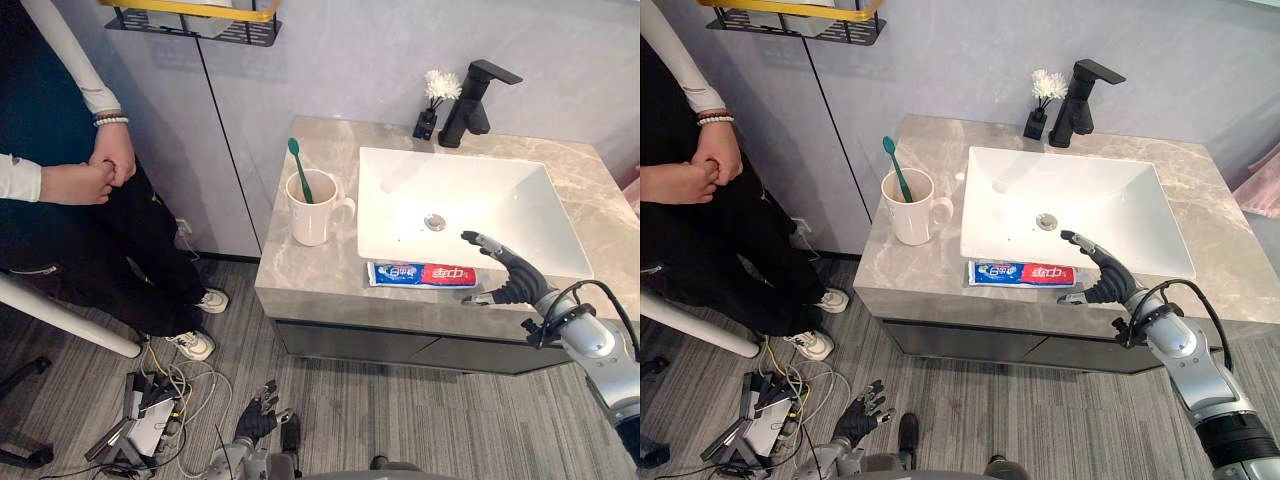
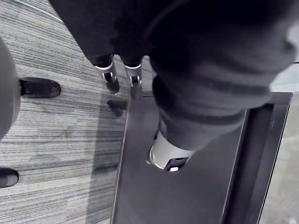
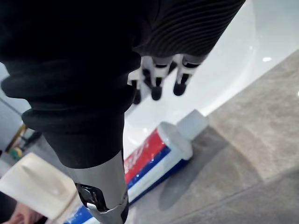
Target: Organize washtable
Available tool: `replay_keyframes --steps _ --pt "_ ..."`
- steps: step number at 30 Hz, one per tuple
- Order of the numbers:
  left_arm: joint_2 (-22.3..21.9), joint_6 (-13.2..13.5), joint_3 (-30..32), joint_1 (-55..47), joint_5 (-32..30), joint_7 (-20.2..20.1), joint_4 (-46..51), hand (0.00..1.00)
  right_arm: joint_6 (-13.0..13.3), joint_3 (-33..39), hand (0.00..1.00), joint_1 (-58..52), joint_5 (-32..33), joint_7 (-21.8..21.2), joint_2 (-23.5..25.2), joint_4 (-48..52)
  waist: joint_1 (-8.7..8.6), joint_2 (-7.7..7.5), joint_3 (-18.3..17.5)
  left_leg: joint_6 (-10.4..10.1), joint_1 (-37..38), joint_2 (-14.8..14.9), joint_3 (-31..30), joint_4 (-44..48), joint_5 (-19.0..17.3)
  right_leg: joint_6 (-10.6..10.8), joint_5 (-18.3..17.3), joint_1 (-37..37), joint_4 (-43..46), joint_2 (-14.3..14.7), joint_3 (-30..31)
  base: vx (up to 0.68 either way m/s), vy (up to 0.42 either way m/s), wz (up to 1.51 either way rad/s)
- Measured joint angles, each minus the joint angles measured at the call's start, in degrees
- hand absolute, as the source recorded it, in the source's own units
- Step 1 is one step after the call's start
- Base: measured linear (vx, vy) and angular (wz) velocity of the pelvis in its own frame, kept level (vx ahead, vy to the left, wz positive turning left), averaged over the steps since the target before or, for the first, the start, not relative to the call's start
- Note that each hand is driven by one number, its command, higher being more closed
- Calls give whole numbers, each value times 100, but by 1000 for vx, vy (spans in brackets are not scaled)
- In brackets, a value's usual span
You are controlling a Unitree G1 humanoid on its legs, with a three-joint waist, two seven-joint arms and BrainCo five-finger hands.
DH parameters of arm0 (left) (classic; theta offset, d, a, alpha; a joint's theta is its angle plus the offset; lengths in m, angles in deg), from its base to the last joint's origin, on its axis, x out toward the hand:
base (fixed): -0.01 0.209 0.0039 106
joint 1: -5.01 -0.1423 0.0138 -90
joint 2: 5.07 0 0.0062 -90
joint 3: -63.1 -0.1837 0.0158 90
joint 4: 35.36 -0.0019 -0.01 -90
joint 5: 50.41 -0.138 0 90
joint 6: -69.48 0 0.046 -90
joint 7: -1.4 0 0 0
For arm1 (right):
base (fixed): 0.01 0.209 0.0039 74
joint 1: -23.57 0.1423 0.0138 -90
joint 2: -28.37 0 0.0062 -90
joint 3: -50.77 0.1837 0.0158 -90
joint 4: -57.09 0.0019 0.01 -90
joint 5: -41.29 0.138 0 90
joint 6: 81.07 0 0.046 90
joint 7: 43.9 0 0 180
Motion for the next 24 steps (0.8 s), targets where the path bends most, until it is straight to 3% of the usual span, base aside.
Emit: replay_keyframes --steps 24 --pt "-2 -1 -8 -2 14 21 226 0 -95 -171 0 451 147 4 0 -180 66 11 208 1 -229 7 117 30 0 23 102 -219 -80 0 128 0 3 -2"
